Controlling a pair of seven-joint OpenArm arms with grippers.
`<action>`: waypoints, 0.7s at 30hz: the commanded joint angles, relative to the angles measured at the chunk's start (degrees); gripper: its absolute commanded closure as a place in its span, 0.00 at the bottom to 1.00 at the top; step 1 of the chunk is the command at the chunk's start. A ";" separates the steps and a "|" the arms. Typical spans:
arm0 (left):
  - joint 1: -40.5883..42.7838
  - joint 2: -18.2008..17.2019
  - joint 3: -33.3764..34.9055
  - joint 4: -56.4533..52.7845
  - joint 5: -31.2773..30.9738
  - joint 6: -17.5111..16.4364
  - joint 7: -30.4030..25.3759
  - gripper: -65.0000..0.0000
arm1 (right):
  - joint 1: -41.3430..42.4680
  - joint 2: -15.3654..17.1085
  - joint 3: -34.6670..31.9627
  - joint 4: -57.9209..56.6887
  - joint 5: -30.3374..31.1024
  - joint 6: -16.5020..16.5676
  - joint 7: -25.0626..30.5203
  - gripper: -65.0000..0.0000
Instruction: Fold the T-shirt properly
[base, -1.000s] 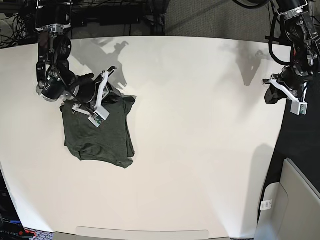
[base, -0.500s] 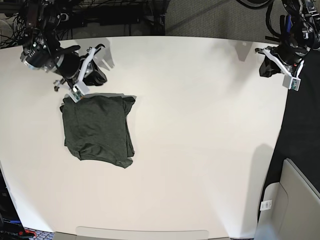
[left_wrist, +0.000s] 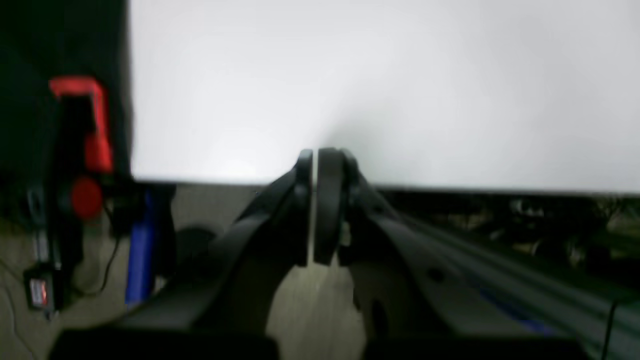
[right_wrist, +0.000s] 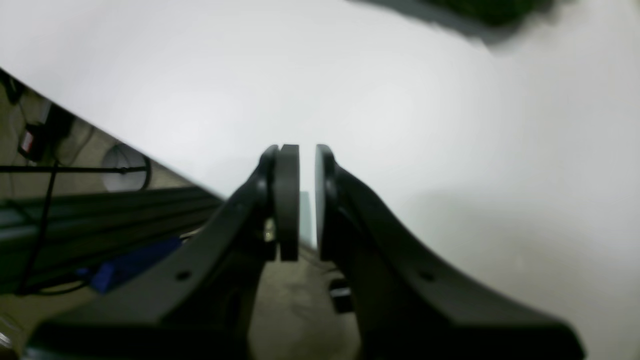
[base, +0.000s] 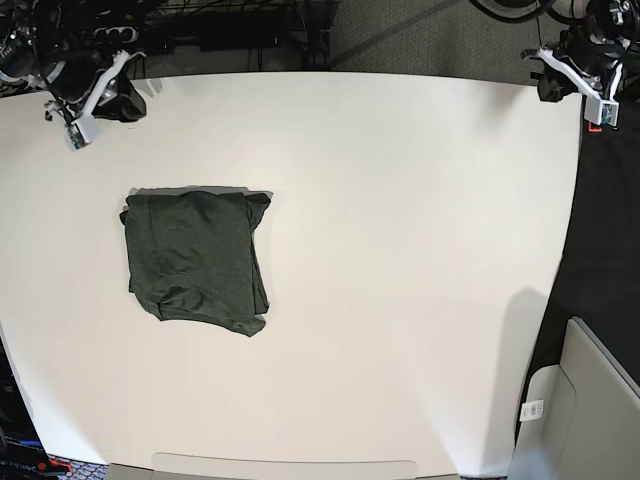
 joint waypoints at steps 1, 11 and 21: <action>0.95 -0.06 -0.61 0.83 -0.79 -0.33 -0.72 1.00 | -1.39 0.92 2.49 1.05 1.82 0.32 0.99 0.94; 5.34 0.64 -0.52 -0.14 -0.70 -0.33 0.60 1.00 | -15.64 0.48 17.43 0.97 4.72 0.32 0.90 0.94; 5.43 -1.56 4.84 -14.11 -0.52 -0.33 -0.81 1.00 | -16.87 -4.71 3.63 0.79 -27.46 -3.42 1.43 0.94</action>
